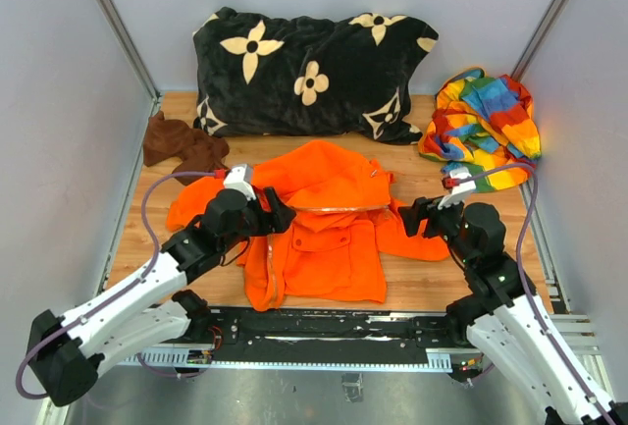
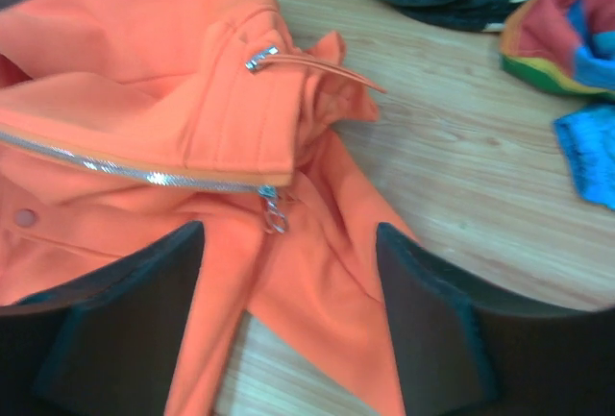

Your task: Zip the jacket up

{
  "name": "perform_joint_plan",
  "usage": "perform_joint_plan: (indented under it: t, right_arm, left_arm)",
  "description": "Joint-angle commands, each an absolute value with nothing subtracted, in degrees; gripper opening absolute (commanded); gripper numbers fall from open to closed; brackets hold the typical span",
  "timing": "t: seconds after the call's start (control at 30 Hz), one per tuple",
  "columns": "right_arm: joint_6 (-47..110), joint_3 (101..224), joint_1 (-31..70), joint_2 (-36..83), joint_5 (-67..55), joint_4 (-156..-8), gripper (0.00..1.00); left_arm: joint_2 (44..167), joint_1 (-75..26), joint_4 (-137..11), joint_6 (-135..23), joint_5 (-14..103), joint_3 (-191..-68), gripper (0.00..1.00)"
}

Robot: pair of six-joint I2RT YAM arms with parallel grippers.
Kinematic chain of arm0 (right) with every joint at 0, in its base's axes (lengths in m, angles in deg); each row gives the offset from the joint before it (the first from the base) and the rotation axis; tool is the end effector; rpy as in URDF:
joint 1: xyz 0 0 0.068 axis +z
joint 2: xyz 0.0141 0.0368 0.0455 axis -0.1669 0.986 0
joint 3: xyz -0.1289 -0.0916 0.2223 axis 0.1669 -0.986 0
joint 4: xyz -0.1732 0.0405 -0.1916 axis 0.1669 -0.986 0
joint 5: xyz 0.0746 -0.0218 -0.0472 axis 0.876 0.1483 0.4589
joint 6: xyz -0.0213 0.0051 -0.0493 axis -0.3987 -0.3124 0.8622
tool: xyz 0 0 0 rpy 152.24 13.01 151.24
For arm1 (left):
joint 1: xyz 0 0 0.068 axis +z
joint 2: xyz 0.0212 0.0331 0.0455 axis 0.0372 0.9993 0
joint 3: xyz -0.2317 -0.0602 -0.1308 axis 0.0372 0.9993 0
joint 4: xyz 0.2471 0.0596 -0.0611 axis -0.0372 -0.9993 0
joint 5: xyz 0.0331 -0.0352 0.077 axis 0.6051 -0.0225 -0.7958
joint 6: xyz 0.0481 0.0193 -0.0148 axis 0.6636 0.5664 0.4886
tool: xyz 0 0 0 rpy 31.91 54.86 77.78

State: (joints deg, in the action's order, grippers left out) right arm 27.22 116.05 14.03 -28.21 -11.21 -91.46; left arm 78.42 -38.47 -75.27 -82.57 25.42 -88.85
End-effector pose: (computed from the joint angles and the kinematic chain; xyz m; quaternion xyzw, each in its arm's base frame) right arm 0.1298 0.0587 0.2829 -0.0975 0.7591 0.2109 0.6081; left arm 0.1517 -0.1213 0.2457 -0.0290 0.8524 -0.2643 0.4502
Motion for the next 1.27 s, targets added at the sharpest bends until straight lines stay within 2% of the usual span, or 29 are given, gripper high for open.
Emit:
perform_joint_plan:
  t: [0.0, 0.03, 0.13, 0.33, 0.43, 0.57, 0.73, 1.23]
  right_arm:
    - [26.1, 119.3, 12.9, -32.3, -19.1, -101.1, 0.88]
    - [26.2, 120.2, 12.9, -33.3, -20.8, -102.7, 0.99]
    - [27.4, 123.1, 12.9, -37.0, -25.7, -106.9, 0.98]
    - [27.5, 129.2, 12.9, -42.4, -36.0, -114.1, 0.98]
    - [29.7, 132.2, 12.9, -44.5, -37.5, -116.8, 0.98]
    - [30.6, 131.8, 12.9, -49.4, -42.1, -117.2, 0.98]
    - [30.6, 128.6, 12.9, -54.0, -41.9, -114.9, 0.98]
    - [31.0, 128.9, 12.9, -51.8, -42.4, -115.0, 0.98]
  left_arm:
    - [72.4, -38.0, -82.1, -81.2, 20.8, -95.5, 0.89]
    - [71.2, -38.0, -83.9, -80.7, 19.6, -96.9, 0.92]
    - [66.8, -38.0, -88.4, -79.1, 16.5, -100.8, 0.99]
    - [57.7, -38.1, -95.7, -75.1, 9.5, -106.3, 0.99]
    - [53.5, -38.1, -97.9, -73.6, 4.8, -107.2, 0.99]
    - [46.8, -38.1, -97.9, -73.0, 0.2, -104.6, 0.99]
    - [39.7, -38.1, -94.3, -73.8, -1.9, -97.6, 0.99]
    - [42.2, -38.0, -94.5, -73.9, -1.9, -97.1, 0.99]
